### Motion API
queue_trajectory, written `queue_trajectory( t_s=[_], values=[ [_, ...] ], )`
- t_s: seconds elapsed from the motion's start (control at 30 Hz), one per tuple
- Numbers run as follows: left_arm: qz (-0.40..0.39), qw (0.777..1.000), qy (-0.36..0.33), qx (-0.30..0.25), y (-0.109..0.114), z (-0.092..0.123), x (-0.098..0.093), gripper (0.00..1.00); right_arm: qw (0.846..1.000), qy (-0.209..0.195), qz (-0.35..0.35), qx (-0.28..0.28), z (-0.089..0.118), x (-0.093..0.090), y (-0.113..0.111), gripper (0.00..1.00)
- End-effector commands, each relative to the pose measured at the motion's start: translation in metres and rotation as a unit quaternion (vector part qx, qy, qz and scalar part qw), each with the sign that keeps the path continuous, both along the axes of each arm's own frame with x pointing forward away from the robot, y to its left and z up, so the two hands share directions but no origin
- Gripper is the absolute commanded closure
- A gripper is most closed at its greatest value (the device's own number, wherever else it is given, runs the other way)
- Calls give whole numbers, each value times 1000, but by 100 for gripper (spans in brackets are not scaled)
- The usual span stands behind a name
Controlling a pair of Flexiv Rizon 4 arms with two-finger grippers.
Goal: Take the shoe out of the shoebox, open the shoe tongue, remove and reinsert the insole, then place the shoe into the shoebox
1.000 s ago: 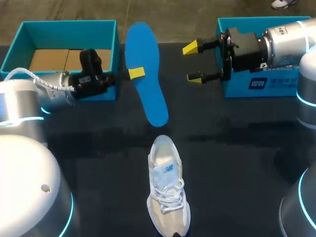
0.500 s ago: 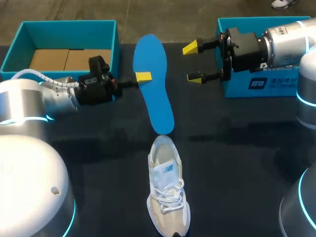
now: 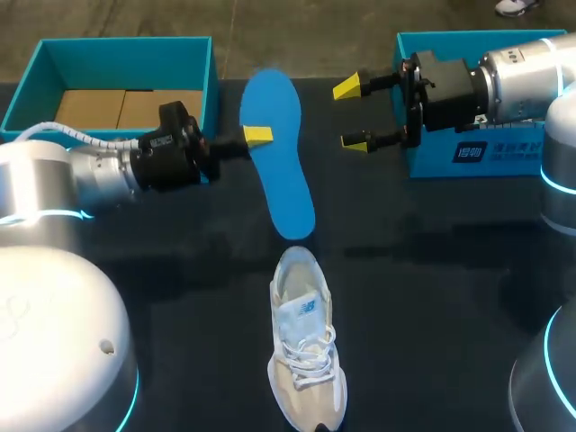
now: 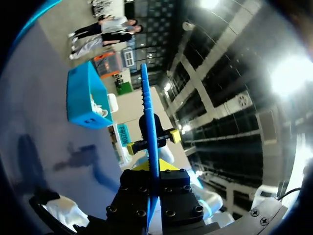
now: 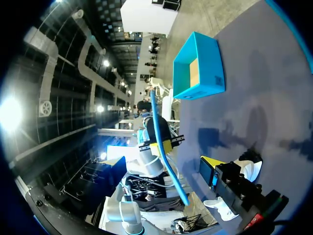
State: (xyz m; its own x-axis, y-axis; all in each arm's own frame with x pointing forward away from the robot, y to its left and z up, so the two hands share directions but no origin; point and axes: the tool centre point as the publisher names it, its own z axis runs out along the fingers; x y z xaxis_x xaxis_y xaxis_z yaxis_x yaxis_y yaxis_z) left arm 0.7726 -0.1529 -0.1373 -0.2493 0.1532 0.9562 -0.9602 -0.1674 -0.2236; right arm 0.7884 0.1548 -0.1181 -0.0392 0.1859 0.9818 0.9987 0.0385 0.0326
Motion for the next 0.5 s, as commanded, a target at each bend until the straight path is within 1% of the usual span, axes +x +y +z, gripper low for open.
queue_trajectory(
  t_s=[0.03, 0.13, 0.4, 0.5],
  values=[
    [-27, 996, 84, 4, 0, 3, 4, 100, 1000, 1, -1, -2, 0, 0, 1, 0],
    [-25, 994, 107, 13, 0, 3, 6, 100, 1000, 1, -1, -2, 0, 0, 1, 0],
    [-15, 995, 99, 30, 0, -6, 9, 100, 1000, 1, -1, -2, 0, 0, 1, 0],
    [-17, 994, 106, 33, 1, -7, 11, 100, 1000, 1, -1, -2, 0, 0, 1, 0]
  ],
)
